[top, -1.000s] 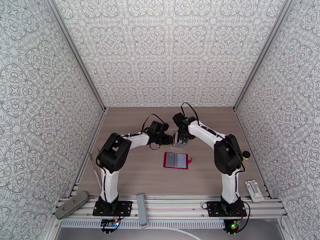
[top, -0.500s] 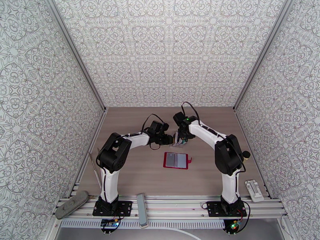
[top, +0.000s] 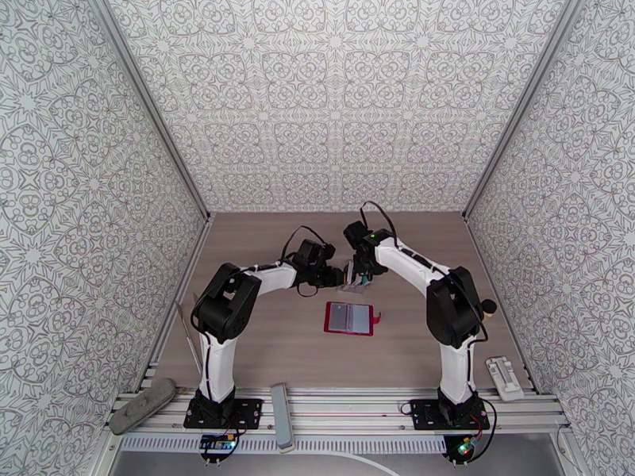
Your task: Put the credit cards into the card holder
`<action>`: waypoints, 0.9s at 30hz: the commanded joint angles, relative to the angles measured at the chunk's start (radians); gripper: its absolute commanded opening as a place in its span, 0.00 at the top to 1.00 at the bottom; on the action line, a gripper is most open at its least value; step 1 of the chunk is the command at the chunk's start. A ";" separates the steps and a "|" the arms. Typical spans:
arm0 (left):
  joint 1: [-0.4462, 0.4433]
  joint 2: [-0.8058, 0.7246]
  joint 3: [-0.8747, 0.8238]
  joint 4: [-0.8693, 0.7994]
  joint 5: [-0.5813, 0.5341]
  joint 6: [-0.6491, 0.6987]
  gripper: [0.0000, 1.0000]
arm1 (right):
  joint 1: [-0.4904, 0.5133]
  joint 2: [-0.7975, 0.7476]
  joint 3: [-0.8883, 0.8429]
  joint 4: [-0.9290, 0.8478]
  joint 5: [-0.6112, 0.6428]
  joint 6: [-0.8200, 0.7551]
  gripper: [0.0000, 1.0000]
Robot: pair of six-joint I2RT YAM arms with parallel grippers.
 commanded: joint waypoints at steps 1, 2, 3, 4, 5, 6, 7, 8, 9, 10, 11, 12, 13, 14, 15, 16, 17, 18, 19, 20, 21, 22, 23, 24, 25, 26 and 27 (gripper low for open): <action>0.018 0.040 0.006 -0.042 -0.023 -0.001 0.60 | -0.015 -0.024 0.028 -0.031 0.022 -0.009 0.75; 0.018 0.040 0.006 -0.043 -0.022 -0.001 0.60 | -0.014 -0.025 0.028 -0.031 0.022 -0.009 0.75; 0.018 0.040 0.006 -0.042 -0.022 -0.001 0.60 | -0.014 -0.027 0.029 -0.032 0.023 -0.009 0.76; 0.017 0.040 0.005 -0.042 -0.022 -0.001 0.60 | -0.014 -0.028 0.030 -0.032 0.023 -0.010 0.77; 0.018 0.040 0.006 -0.041 -0.022 -0.001 0.60 | -0.014 -0.028 0.032 -0.033 0.025 -0.011 0.77; 0.018 0.041 0.006 -0.041 -0.022 -0.001 0.60 | -0.015 -0.029 0.034 -0.034 0.025 -0.011 0.78; 0.018 0.040 0.006 -0.041 -0.021 -0.001 0.60 | -0.015 -0.029 0.035 -0.034 0.025 -0.012 0.78; 0.017 0.040 0.006 -0.041 -0.022 -0.001 0.60 | -0.014 -0.027 0.034 -0.036 0.026 -0.012 0.79; 0.018 0.040 0.005 -0.041 -0.022 -0.001 0.60 | -0.014 -0.026 0.037 -0.035 0.026 -0.012 0.80; 0.019 0.041 0.005 -0.041 -0.022 -0.001 0.60 | -0.013 -0.027 0.038 -0.038 0.026 -0.014 0.82; 0.018 0.040 0.006 -0.041 -0.021 -0.001 0.60 | -0.013 -0.027 0.039 -0.039 0.025 -0.014 0.83; 0.017 0.040 0.006 -0.042 -0.021 -0.001 0.60 | -0.014 -0.028 0.039 -0.040 0.026 -0.015 0.83; 0.019 0.040 0.005 -0.041 -0.021 -0.001 0.60 | -0.014 -0.028 0.040 -0.041 0.027 -0.014 0.84; 0.019 0.040 0.006 -0.041 -0.020 -0.001 0.60 | -0.014 -0.030 0.040 -0.041 0.025 -0.015 0.84; 0.018 0.040 0.006 -0.041 -0.020 -0.003 0.60 | -0.014 -0.030 0.040 -0.043 0.025 -0.015 0.84; 0.019 0.040 0.006 -0.041 -0.020 -0.003 0.60 | -0.014 -0.030 0.041 -0.043 0.025 -0.015 0.84; 0.017 0.040 0.006 -0.041 -0.020 -0.003 0.60 | -0.014 -0.030 0.041 -0.044 0.025 -0.015 0.84; 0.019 0.040 0.007 -0.041 -0.020 -0.003 0.60 | -0.014 -0.031 0.041 -0.044 0.026 -0.016 0.86; 0.018 0.040 0.005 -0.041 -0.020 -0.003 0.60 | -0.014 -0.030 0.043 -0.046 0.026 -0.016 0.87; 0.019 0.040 0.006 -0.041 -0.019 -0.003 0.60 | -0.014 -0.030 0.044 -0.046 0.026 -0.017 0.89; 0.018 0.040 0.005 -0.041 -0.018 -0.003 0.60 | -0.014 -0.031 0.044 -0.047 0.024 -0.015 0.90; 0.019 0.040 0.006 -0.041 -0.019 -0.003 0.60 | -0.014 -0.033 0.043 -0.046 0.021 -0.015 0.91; 0.019 0.040 0.006 -0.041 -0.018 -0.003 0.60 | -0.014 -0.034 0.042 -0.045 0.016 -0.013 0.92; 0.019 0.040 0.006 -0.041 -0.019 -0.003 0.60 | -0.013 -0.036 0.041 -0.044 0.010 -0.013 0.93; 0.019 0.041 0.005 -0.041 -0.018 -0.003 0.60 | -0.014 -0.040 0.039 -0.041 0.003 -0.012 0.92; 0.019 0.040 0.006 -0.041 -0.018 -0.004 0.60 | -0.011 -0.043 0.036 -0.038 -0.006 -0.010 0.92; 0.019 0.040 0.005 -0.041 -0.018 -0.003 0.60 | -0.008 -0.045 0.033 -0.033 -0.012 -0.009 0.93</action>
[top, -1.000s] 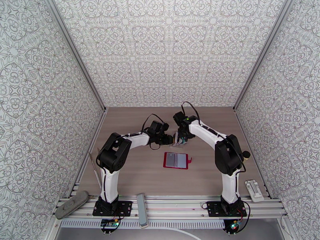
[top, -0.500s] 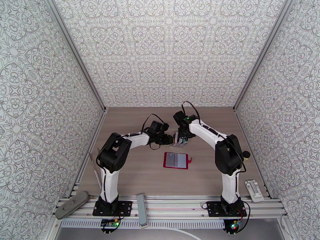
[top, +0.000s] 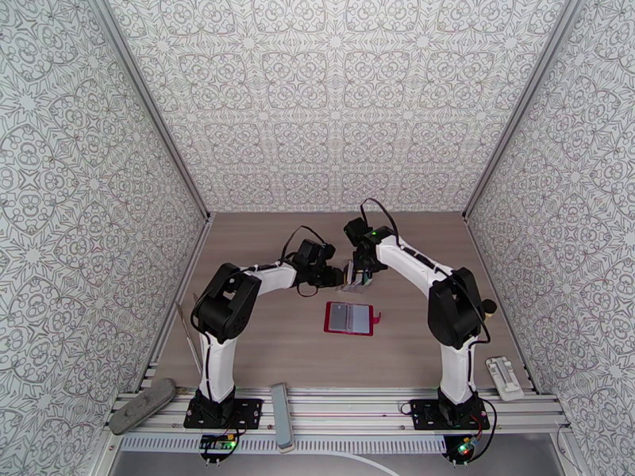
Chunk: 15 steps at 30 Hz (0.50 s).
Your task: Put the credit cards into the card holder
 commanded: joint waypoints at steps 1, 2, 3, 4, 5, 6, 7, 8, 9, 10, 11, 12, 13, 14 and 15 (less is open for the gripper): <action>0.019 0.040 0.006 -0.041 -0.019 -0.004 0.60 | -0.003 -0.038 0.007 -0.029 0.007 -0.002 0.93; 0.019 0.042 0.005 -0.041 -0.017 -0.005 0.60 | 0.000 -0.039 0.005 -0.026 0.002 0.000 0.93; 0.019 0.042 0.006 -0.041 -0.018 -0.004 0.60 | 0.004 -0.038 0.006 -0.023 -0.005 0.003 0.93; 0.018 0.042 0.007 -0.041 -0.015 -0.004 0.60 | 0.010 -0.037 0.007 -0.020 -0.010 0.005 0.93; 0.018 0.042 0.006 -0.040 -0.015 -0.006 0.60 | 0.018 -0.033 0.009 -0.018 -0.014 0.008 0.93; 0.018 0.043 0.007 -0.040 -0.015 -0.006 0.60 | 0.026 -0.029 0.013 -0.019 -0.015 0.011 0.93; 0.018 0.042 0.007 -0.040 -0.015 -0.006 0.60 | 0.036 -0.022 0.018 -0.020 -0.014 0.014 0.93; 0.018 0.043 0.007 -0.040 -0.014 -0.006 0.60 | 0.046 -0.015 0.023 -0.020 -0.012 0.017 0.93; 0.018 0.042 0.007 -0.040 -0.013 -0.006 0.60 | 0.054 -0.009 0.028 -0.021 -0.010 0.021 0.93; 0.018 0.042 0.007 -0.040 -0.013 -0.006 0.60 | 0.060 -0.002 0.033 -0.023 -0.007 0.027 0.93; 0.018 0.042 0.007 -0.040 -0.013 -0.006 0.60 | 0.062 0.003 0.035 -0.023 -0.007 0.032 0.93; 0.020 0.042 0.007 -0.040 -0.013 -0.007 0.60 | 0.064 0.006 0.035 -0.023 -0.007 0.037 0.93; 0.019 0.043 0.006 -0.040 -0.013 -0.006 0.60 | 0.064 0.009 0.035 -0.025 -0.007 0.039 0.93; 0.020 0.043 0.006 -0.040 -0.013 -0.006 0.60 | 0.064 0.011 0.033 -0.023 -0.009 0.041 0.93; 0.020 0.041 0.006 -0.040 -0.011 -0.006 0.60 | 0.064 0.012 0.030 -0.023 -0.013 0.041 0.93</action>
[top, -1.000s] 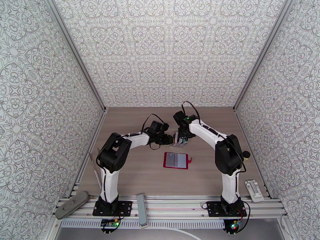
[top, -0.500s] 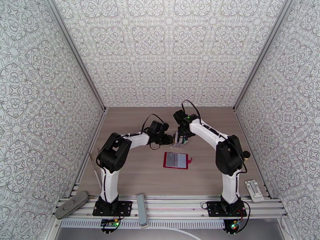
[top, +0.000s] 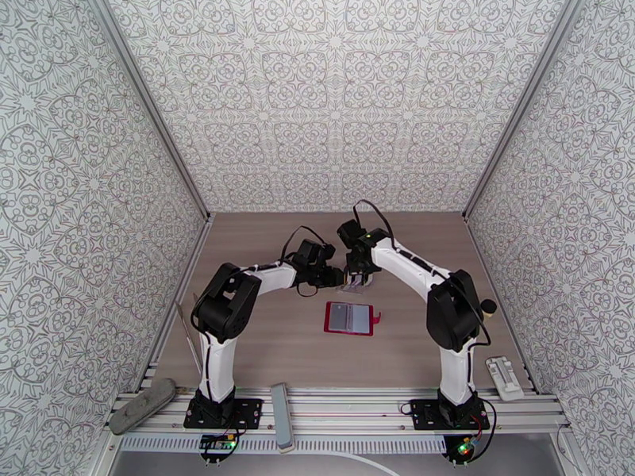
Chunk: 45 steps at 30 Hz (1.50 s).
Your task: Put the credit cards into the card holder
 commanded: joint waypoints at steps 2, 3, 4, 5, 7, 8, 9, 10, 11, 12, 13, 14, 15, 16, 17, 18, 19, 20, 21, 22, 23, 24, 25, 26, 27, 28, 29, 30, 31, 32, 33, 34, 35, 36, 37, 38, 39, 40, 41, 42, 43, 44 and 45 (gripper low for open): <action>0.018 0.039 0.004 -0.040 -0.022 -0.003 0.60 | 0.007 0.015 0.016 -0.022 -0.016 0.022 0.93; 0.018 0.039 0.005 -0.040 -0.022 -0.003 0.60 | 0.008 0.011 0.010 -0.021 -0.022 0.023 0.93; 0.019 0.040 0.005 -0.040 -0.022 -0.003 0.61 | 0.008 0.007 0.004 -0.019 -0.025 0.023 0.93; 0.018 0.040 0.005 -0.039 -0.022 -0.003 0.61 | 0.008 0.002 0.002 -0.020 -0.026 0.023 0.93; 0.019 0.041 0.006 -0.038 -0.020 -0.004 0.61 | 0.007 -0.007 -0.007 -0.021 -0.024 0.024 0.94; 0.018 0.041 0.005 -0.038 -0.021 -0.004 0.61 | 0.008 -0.012 -0.009 -0.022 -0.021 0.024 0.96; 0.019 0.041 0.006 -0.038 -0.021 -0.004 0.61 | 0.007 -0.018 -0.010 -0.022 -0.016 0.027 0.98; 0.018 0.040 0.006 -0.037 -0.019 -0.006 0.61 | 0.006 -0.026 -0.014 -0.021 -0.009 0.031 1.00; 0.019 0.040 0.004 -0.035 -0.016 -0.007 0.60 | 0.007 -0.032 -0.015 -0.021 -0.005 0.033 1.00; 0.019 0.039 0.003 -0.031 -0.013 -0.009 0.60 | 0.006 -0.039 -0.014 -0.021 -0.002 0.035 1.00; 0.019 0.039 0.002 -0.028 -0.008 -0.012 0.61 | 0.006 -0.049 -0.014 -0.020 0.000 0.038 1.00; 0.019 0.037 -0.001 -0.024 -0.004 -0.014 0.61 | 0.006 -0.059 -0.012 -0.019 0.003 0.042 1.00; 0.019 0.035 -0.003 -0.021 -0.002 -0.016 0.61 | 0.006 -0.070 -0.011 -0.019 0.006 0.046 1.00; 0.019 0.032 -0.005 -0.015 0.003 -0.017 0.61 | 0.005 -0.082 -0.010 -0.018 0.007 0.048 1.00; 0.020 0.031 -0.007 -0.011 0.005 -0.018 0.61 | 0.005 -0.093 -0.010 -0.018 0.009 0.053 1.00; 0.019 0.028 -0.009 -0.005 0.012 -0.021 0.61 | 0.005 -0.106 -0.010 -0.018 0.012 0.056 1.00; 0.020 0.026 -0.010 0.002 0.020 -0.024 0.61 | 0.005 -0.122 -0.010 -0.018 0.013 0.059 1.00; 0.019 0.024 -0.013 0.007 0.024 -0.026 0.61 | 0.005 -0.135 -0.010 -0.018 0.013 0.063 1.00; 0.019 0.022 -0.015 0.014 0.032 -0.031 0.61 | 0.005 -0.151 -0.012 -0.018 0.014 0.067 1.00; 0.018 0.019 -0.017 0.021 0.038 -0.036 0.60 | 0.005 -0.168 -0.016 -0.017 0.014 0.072 1.00; 0.016 0.016 -0.019 0.029 0.045 -0.040 0.60 | 0.005 -0.183 -0.022 -0.013 0.013 0.077 1.00; 0.015 0.012 -0.023 0.037 0.049 -0.044 0.60 | 0.005 -0.199 -0.034 -0.009 0.012 0.083 1.00; 0.015 0.006 -0.025 0.040 0.051 -0.046 0.60 | 0.005 -0.220 -0.050 -0.002 0.012 0.089 1.00; 0.013 0.000 -0.025 0.041 0.051 -0.046 0.60 | 0.005 -0.236 -0.063 0.004 0.008 0.096 1.00; 0.010 -0.006 -0.028 0.043 0.049 -0.046 0.60 | 0.005 -0.257 -0.081 0.011 0.005 0.102 1.00; 0.009 -0.014 -0.027 0.043 0.044 -0.043 0.60 | 0.005 -0.277 -0.099 0.017 0.003 0.112 1.00; 0.009 -0.020 -0.026 0.039 0.038 -0.041 0.60 | 0.006 -0.294 -0.117 0.022 0.000 0.121 1.00; 0.007 -0.028 -0.027 0.033 0.030 -0.037 0.60 | 0.007 -0.314 -0.136 0.026 0.000 0.133 1.00; 0.006 -0.035 -0.027 0.027 0.020 -0.034 0.60 | 0.007 -0.334 -0.155 0.026 0.004 0.145 1.00; 0.006 -0.040 -0.028 0.022 0.010 -0.031 0.59 | 0.008 -0.348 -0.169 0.021 0.012 0.157 1.00; 0.007 -0.047 -0.028 0.017 -0.002 -0.028 0.59 | 0.010 -0.363 -0.182 0.010 0.029 0.169 1.00; 0.004 -0.051 -0.029 0.012 -0.014 -0.026 0.59 | 0.016 -0.377 -0.197 -0.003 0.054 0.182 1.00; 0.005 -0.055 -0.031 0.007 -0.023 -0.025 0.59 | 0.020 -0.386 -0.203 -0.018 0.079 0.191 1.00; 0.004 -0.059 -0.034 0.002 -0.033 -0.024 0.59 | 0.025 -0.393 -0.212 -0.037 0.107 0.204 1.00; 0.004 -0.065 -0.033 -0.003 -0.039 -0.024 0.59 | 0.033 -0.397 -0.218 -0.054 0.131 0.213 1.00; 0.004 -0.069 -0.034 -0.008 -0.045 -0.024 0.59 | 0.037 -0.398 -0.220 -0.067 0.144 0.221 1.00; 0.005 -0.075 -0.034 -0.013 -0.051 -0.024 0.59 | 0.043 -0.401 -0.228 -0.077 0.154 0.230 1.00; 0.004 -0.083 -0.036 -0.019 -0.055 -0.023 0.59 | 0.047 -0.406 -0.238 -0.076 0.158 0.237 1.00; 0.005 -0.089 -0.038 -0.024 -0.059 -0.022 0.59 | 0.049 -0.413 -0.250 -0.074 0.159 0.244 1.00; 0.005 -0.098 -0.042 -0.033 -0.066 -0.019 0.59 | 0.051 -0.419 -0.264 -0.071 0.162 0.250 1.00; 0.004 -0.110 -0.047 -0.040 -0.075 -0.015 0.59 | 0.055 -0.421 -0.272 -0.076 0.174 0.257 1.00; 0.003 -0.120 -0.052 -0.047 -0.082 -0.014 0.59 | 0.057 -0.423 -0.278 -0.080 0.184 0.262 1.00; 0.003 -0.134 -0.059 -0.053 -0.089 -0.013 0.59 | 0.063 -0.424 -0.284 -0.087 0.201 0.270 1.00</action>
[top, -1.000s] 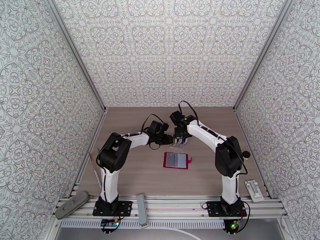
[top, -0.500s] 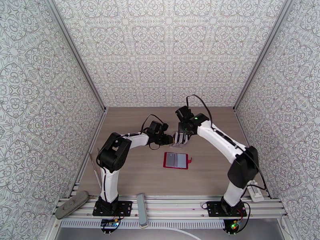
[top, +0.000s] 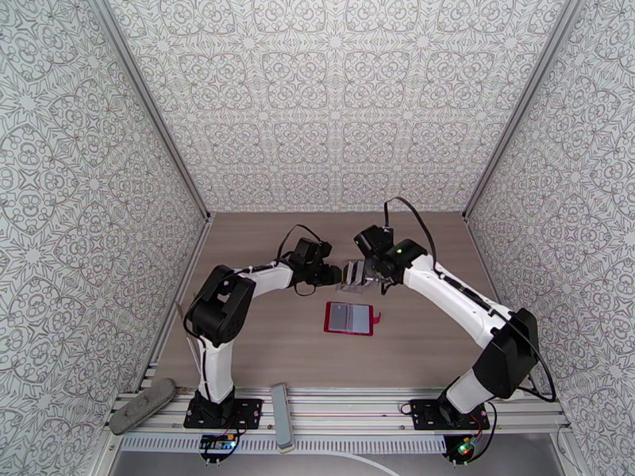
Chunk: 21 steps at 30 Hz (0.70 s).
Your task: Put the credit cards into the card holder
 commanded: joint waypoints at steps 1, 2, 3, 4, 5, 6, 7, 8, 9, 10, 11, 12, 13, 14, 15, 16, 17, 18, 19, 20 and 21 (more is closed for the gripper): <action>-0.002 -0.072 -0.033 -0.050 -0.045 0.015 0.59 | 0.016 -0.026 -0.028 -0.042 0.084 0.051 1.00; -0.003 -0.083 -0.039 -0.055 -0.050 0.015 0.59 | 0.019 -0.026 -0.032 -0.046 0.089 0.056 1.00; -0.003 -0.096 -0.048 -0.063 -0.055 0.016 0.59 | 0.025 -0.027 -0.040 -0.046 0.096 0.061 1.00; -0.004 -0.112 -0.058 -0.070 -0.061 0.017 0.58 | 0.031 -0.029 -0.046 -0.046 0.101 0.069 1.00; -0.006 -0.126 -0.067 -0.077 -0.067 0.017 0.59 | 0.037 -0.032 -0.055 -0.046 0.104 0.075 1.00; -0.009 -0.139 -0.077 -0.082 -0.073 0.019 0.59 | 0.043 -0.033 -0.062 -0.048 0.112 0.082 1.00; -0.012 -0.154 -0.088 -0.091 -0.081 0.022 0.59 | 0.051 -0.036 -0.070 -0.052 0.124 0.089 1.00; -0.016 -0.168 -0.097 -0.100 -0.087 0.024 0.59 | 0.057 -0.035 -0.074 -0.058 0.135 0.097 1.00; -0.021 -0.180 -0.105 -0.107 -0.092 0.025 0.59 | 0.063 -0.035 -0.079 -0.063 0.140 0.104 1.00; -0.024 -0.193 -0.118 -0.111 -0.097 0.025 0.59 | 0.070 -0.034 -0.087 -0.061 0.142 0.109 1.00; -0.027 -0.203 -0.127 -0.114 -0.099 0.025 0.59 | 0.073 -0.036 -0.097 -0.055 0.140 0.112 1.00; -0.031 -0.210 -0.134 -0.119 -0.103 0.025 0.59 | 0.074 -0.041 -0.106 -0.046 0.137 0.113 1.00; -0.032 -0.217 -0.139 -0.123 -0.106 0.026 0.59 | 0.076 -0.045 -0.118 -0.031 0.128 0.109 1.00; -0.035 -0.220 -0.142 -0.128 -0.110 0.027 0.59 | 0.077 -0.052 -0.128 -0.013 0.118 0.101 1.00; -0.036 -0.218 -0.142 -0.128 -0.111 0.028 0.59 | 0.077 -0.057 -0.136 0.004 0.107 0.093 1.00; -0.035 -0.214 -0.141 -0.128 -0.110 0.028 0.59 | 0.077 -0.063 -0.140 0.020 0.099 0.085 1.00; -0.035 -0.208 -0.137 -0.129 -0.108 0.028 0.59 | 0.076 -0.064 -0.140 0.034 0.097 0.075 1.00; -0.035 -0.201 -0.132 -0.126 -0.106 0.031 0.59 | 0.076 -0.063 -0.140 0.049 0.088 0.061 1.00; -0.036 -0.189 -0.125 -0.123 -0.105 0.032 0.59 | 0.075 -0.061 -0.136 0.064 0.082 0.048 1.00; -0.036 -0.177 -0.118 -0.121 -0.104 0.035 0.59 | 0.075 -0.050 -0.126 0.069 0.084 0.037 1.00; -0.035 -0.166 -0.107 -0.118 -0.102 0.038 0.59 | 0.074 -0.041 -0.117 0.075 0.084 0.029 1.00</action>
